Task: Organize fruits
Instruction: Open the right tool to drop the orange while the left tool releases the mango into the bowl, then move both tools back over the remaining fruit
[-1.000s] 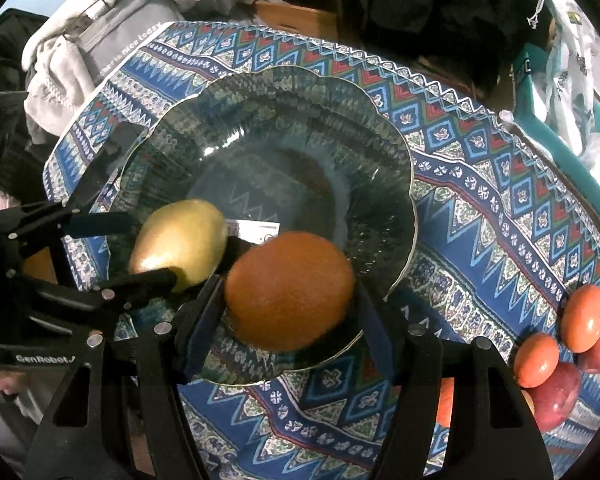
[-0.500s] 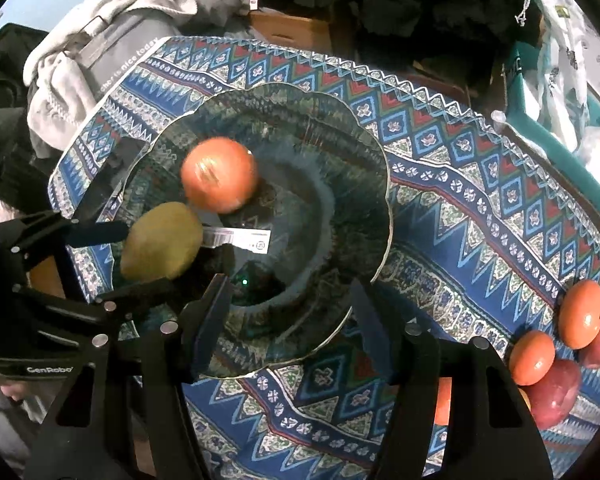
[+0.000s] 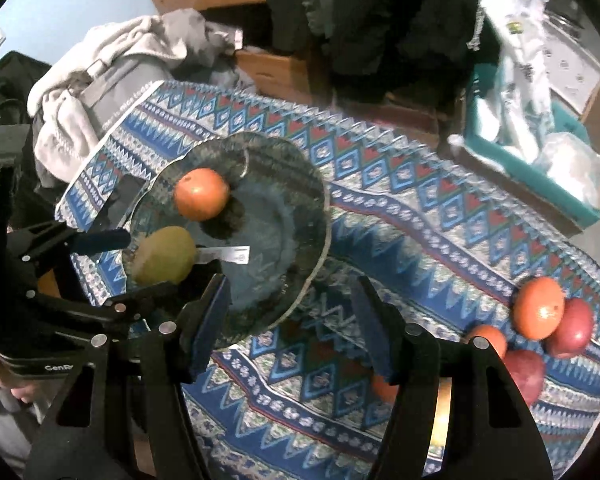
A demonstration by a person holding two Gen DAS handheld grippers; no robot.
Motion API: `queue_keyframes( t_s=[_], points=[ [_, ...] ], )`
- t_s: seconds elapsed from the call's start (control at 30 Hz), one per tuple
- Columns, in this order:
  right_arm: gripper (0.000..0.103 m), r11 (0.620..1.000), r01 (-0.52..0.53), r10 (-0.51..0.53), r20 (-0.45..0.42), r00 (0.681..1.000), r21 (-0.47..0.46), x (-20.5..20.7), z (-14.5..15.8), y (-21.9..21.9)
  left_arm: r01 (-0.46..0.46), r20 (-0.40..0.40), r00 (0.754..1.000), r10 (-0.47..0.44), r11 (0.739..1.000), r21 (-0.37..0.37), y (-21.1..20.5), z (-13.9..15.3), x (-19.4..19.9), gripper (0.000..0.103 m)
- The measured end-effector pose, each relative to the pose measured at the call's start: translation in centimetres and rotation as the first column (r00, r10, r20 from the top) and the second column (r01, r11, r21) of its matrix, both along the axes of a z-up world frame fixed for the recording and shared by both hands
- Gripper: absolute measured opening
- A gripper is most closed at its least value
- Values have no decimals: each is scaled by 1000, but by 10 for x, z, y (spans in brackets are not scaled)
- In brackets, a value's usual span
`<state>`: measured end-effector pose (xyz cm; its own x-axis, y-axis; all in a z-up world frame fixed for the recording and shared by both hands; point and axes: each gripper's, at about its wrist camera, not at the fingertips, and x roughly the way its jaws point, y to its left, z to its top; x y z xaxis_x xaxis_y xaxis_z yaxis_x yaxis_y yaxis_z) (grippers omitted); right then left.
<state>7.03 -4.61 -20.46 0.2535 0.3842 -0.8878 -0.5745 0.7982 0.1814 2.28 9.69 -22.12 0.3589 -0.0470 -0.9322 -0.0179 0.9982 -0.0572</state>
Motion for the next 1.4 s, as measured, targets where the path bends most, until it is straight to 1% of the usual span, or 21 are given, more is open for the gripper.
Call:
queue_keyframes(
  t_s=[0.13,0.2,0.23,0.27,0.37,0.43,0.47,0.5,0.53,0.6,0.7,0.8,0.97,1.07,1.2,1.4],
  points=[
    [64,999,48,-48,11,999,9,1,11,-22,15,28,999,-15,1000,3,-12,13,1,77],
    [66,997,72,-73,18,997,19,1,17,-35,20,42,999,-20,1000,8,-18,19,1,81],
    [69,997,79,-80,21,997,21,1,20,-39,21,50,999,-22,1000,13,-21,22,1,81],
    [70,996,88,-89,28,996,21,1,23,-45,25,54,998,-25,1000,14,-24,25,1,81],
    [71,993,119,-119,53,991,10,0,31,-63,39,60,997,-39,999,5,-33,31,2,81],
    [73,990,142,-142,57,988,8,0,35,-74,49,65,997,-49,999,2,-41,37,4,83],
    [75,988,157,-157,58,986,10,0,37,-82,56,69,996,-56,998,2,-46,39,4,86],
    [76,986,169,-170,61,984,8,-1,38,-87,59,76,995,-59,998,2,-49,42,4,87],
    [78,983,184,-184,69,980,1,-1,39,-94,61,84,995,-62,998,8,-53,44,4,87],
    [79,981,196,-194,81,978,-8,-1,42,-104,75,89,993,-76,997,16,-61,49,6,87],
    [79,975,220,-217,81,973,-31,-1,41,-119,90,91,992,-90,996,2,-72,53,9,87],
    [80,968,248,-245,80,966,-34,-2,41,-136,114,90,990,-113,994,0,-85,54,9,88],
    [81,960,280,-277,78,958,-30,-4,40,-157,156,95,983,-157,988,21,-107,56,10,88],
    [82,954,298,-295,74,953,-26,-5,39,-169,175,94,980,-175,985,8,-118,56,12,88],
    [82,946,323,-321,66,945,-28,-5,36,-185,200,92,976,-200,980,12,-133,51,18,88],
    [82,935,352,-350,46,936,-42,-5,25,-208,234,62,970,-234,972,14,-153,39,28,88]
  ],
)
